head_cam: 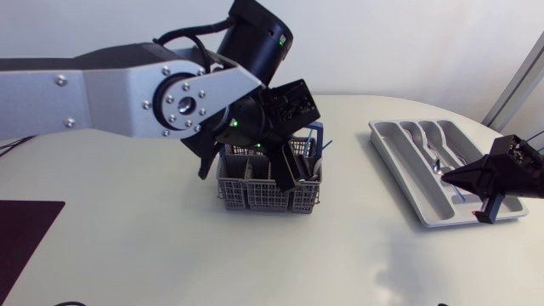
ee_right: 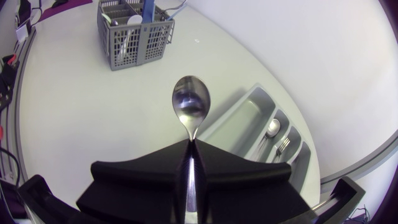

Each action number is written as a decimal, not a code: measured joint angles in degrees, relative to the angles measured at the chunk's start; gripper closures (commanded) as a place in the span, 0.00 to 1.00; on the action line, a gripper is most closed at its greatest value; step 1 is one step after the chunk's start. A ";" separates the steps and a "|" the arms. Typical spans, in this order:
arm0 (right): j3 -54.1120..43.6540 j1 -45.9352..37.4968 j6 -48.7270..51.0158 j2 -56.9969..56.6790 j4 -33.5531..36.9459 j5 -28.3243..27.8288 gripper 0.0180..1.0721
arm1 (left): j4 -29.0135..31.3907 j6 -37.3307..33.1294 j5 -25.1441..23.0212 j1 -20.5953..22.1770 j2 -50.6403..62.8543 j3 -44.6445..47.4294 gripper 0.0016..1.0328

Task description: Sort the cutlery from the basket into the organizer compartments.

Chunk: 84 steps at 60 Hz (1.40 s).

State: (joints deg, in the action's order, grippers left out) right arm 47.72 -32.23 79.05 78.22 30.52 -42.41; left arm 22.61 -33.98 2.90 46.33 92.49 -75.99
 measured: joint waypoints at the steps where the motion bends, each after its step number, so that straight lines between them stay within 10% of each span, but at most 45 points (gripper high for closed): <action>1: 0.52 -0.72 1.22 0.87 0.31 0.00 0.94 | 0.00 -0.17 -0.02 0.00 0.20 0.04 0.08; 58: 17.25 -13.31 39.71 29.31 -2.14 13.81 0.93 | 1.75 -4.22 0.20 1.92 3.26 1.16 0.10; 74: 12.94 -13.27 40.13 29.20 -7.10 15.28 0.55 | 1.99 -8.57 1.77 2.08 5.25 2.51 0.10; 84: 11.69 -13.33 39.87 26.53 -7.63 14.45 0.54 | 1.99 -9.81 2.14 2.19 6.21 2.56 0.16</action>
State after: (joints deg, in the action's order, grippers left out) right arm 59.42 -45.56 118.91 104.75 22.90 -27.97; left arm 24.60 -43.79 5.04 48.51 98.70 -73.43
